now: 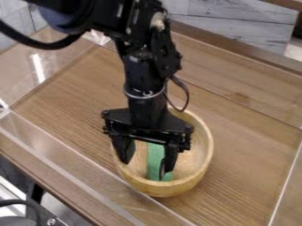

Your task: Remove the green block from inside the brown bowl and put it on the table

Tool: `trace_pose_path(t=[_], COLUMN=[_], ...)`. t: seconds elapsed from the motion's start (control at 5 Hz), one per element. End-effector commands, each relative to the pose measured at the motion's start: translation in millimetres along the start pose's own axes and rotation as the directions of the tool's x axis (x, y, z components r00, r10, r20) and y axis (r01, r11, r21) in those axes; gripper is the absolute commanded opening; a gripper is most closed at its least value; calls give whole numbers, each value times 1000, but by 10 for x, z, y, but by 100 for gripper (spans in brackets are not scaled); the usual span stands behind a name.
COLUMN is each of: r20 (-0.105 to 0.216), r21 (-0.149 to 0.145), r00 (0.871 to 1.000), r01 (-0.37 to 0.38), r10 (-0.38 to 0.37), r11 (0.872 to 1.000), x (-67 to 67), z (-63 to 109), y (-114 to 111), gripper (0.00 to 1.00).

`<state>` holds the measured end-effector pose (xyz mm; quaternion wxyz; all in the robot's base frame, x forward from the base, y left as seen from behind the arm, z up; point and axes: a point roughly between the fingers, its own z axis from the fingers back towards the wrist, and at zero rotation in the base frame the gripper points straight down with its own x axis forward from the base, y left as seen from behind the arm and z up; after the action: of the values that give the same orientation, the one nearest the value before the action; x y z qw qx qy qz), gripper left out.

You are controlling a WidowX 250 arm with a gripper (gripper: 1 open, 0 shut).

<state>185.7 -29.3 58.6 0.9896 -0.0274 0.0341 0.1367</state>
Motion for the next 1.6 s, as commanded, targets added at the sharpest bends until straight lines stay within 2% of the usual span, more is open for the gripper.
trace_pose_path(t=[0.0, 1.0, 1.2, 1.4], r20=[43, 56, 58, 46], r21=[-20, -31, -33, -31], r00=[999, 998, 998, 999], r01=[-7, -33, -34, -26], r10=[8, 34, 36, 28], r11=[1000, 999, 999, 999], x=[120, 292, 305, 281], z=[45, -149, -182, -135], y=[-31, -14, -18, -33], gripper=[100, 100, 0, 0])
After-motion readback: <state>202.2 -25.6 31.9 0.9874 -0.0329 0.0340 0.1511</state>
